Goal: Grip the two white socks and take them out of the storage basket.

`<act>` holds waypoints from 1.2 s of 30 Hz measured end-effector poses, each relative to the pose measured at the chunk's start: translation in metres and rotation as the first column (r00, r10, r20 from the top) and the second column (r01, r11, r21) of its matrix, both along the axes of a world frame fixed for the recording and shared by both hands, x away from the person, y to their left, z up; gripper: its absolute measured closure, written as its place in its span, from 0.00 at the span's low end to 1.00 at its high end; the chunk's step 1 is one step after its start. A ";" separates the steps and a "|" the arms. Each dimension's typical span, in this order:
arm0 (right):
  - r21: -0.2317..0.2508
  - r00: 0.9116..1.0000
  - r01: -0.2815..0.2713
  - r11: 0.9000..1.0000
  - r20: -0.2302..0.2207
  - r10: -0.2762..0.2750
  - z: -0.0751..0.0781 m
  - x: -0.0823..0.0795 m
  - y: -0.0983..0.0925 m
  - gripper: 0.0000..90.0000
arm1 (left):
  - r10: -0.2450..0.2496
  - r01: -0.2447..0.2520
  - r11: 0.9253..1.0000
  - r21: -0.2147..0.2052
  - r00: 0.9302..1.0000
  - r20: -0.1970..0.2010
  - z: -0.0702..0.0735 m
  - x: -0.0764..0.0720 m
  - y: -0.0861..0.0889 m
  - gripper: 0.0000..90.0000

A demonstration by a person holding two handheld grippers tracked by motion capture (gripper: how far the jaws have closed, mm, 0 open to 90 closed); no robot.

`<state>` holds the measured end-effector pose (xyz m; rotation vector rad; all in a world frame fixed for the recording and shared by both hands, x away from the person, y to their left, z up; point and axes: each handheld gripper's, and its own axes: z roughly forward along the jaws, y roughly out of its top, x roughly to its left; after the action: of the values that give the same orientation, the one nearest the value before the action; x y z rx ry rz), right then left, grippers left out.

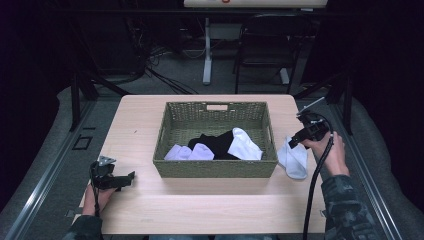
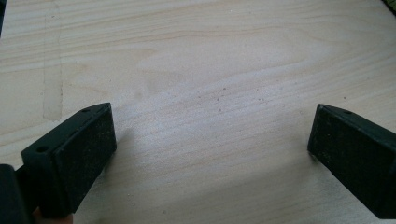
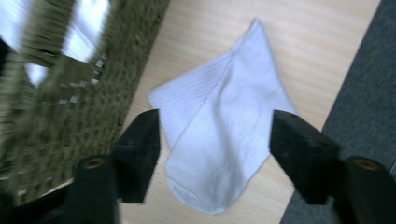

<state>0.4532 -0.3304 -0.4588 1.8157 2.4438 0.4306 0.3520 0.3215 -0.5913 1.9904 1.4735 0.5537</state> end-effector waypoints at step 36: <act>-0.026 0.949 -0.255 0.967 0.185 0.255 0.097 0.000 0.095 0.05 | 0.003 -0.003 1.000 -0.003 1.000 0.002 0.000 0.000 0.000 0.01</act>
<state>0.4528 -0.2353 -0.3615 1.3881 2.5487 0.5861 0.3520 0.3212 -0.5914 1.9850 1.4759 0.5543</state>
